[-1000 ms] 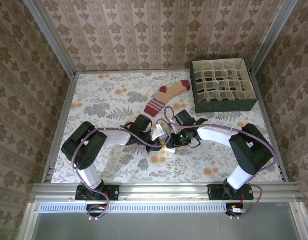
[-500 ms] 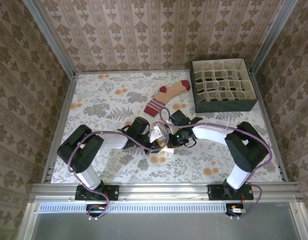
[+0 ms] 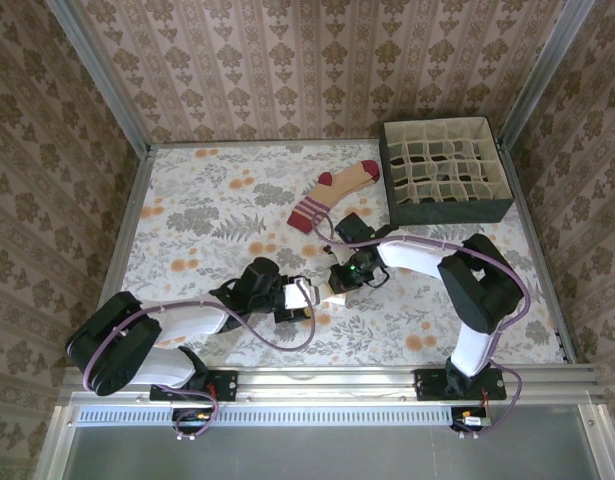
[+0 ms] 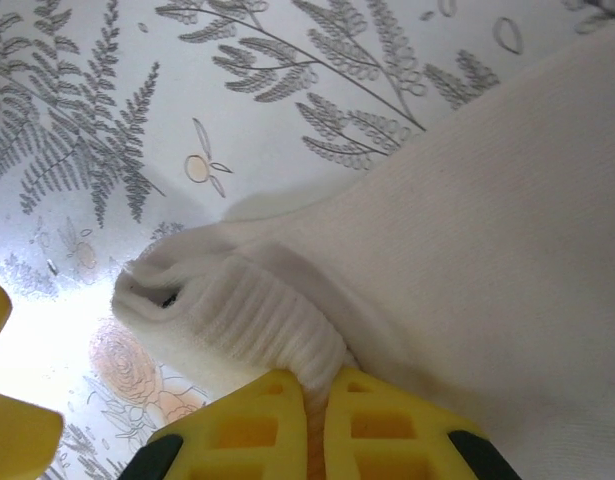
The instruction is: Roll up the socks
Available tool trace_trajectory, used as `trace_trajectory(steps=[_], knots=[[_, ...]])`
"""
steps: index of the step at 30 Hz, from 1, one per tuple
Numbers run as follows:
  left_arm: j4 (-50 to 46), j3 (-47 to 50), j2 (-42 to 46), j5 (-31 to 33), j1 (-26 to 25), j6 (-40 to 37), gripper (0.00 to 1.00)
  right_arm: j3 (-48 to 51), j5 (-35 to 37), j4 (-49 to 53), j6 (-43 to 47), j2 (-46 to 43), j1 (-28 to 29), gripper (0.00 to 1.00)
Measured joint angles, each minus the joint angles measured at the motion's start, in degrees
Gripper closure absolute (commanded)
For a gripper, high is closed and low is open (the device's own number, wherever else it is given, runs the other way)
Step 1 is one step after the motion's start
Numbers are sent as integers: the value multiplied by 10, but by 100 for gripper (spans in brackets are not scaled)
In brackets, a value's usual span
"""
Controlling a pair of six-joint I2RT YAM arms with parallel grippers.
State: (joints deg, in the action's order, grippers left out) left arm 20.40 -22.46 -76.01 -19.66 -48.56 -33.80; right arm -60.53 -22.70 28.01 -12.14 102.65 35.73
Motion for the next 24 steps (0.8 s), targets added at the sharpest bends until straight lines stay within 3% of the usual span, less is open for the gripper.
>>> trace_trajectory(steps=[6,13,22,24], knots=[[26,-8,-26,45,-23,-50,48,-18,-19,16,17,17,0,93],[30,-30,-78,47,-28,-75,54,-32,-21,33,19,26,-1,94],[40,-59,-137,49,-28,-92,54,-59,-38,67,22,48,-11,94],[41,-69,-148,52,-28,-92,59,-62,-42,71,26,50,-12,94]])
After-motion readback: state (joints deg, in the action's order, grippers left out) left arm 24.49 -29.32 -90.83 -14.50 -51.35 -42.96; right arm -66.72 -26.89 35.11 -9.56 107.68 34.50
